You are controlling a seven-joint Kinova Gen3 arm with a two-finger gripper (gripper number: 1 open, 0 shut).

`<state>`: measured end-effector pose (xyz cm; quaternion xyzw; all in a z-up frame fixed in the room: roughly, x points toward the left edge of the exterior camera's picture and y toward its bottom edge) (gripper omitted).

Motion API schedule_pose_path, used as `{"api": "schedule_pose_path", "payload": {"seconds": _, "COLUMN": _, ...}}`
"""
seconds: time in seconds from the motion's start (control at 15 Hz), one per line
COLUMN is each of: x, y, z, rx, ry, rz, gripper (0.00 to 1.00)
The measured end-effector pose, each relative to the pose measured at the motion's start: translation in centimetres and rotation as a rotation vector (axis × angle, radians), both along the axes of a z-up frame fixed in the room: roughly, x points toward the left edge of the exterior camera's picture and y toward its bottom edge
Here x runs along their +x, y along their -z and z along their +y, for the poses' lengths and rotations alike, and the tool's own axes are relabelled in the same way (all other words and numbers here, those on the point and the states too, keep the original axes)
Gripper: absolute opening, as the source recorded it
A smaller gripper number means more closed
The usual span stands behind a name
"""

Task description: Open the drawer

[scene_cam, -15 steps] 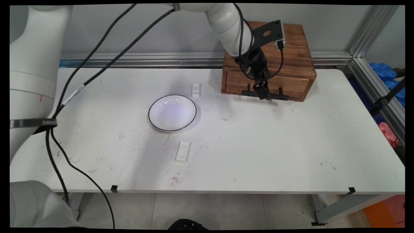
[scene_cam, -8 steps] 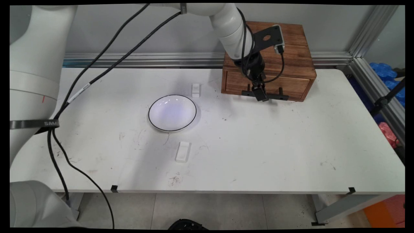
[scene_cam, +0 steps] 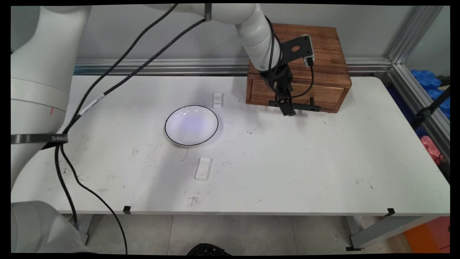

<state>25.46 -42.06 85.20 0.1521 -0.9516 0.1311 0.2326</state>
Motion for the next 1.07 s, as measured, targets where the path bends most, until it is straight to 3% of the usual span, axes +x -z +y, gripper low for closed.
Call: {"api": "schedule_pose_path", "payload": {"seconds": 1.07, "x": -0.2, "y": 4.3, "z": -1.2, "rx": -0.003, "ry": 0.03, "rz": -0.043, "gripper": 1.0}}
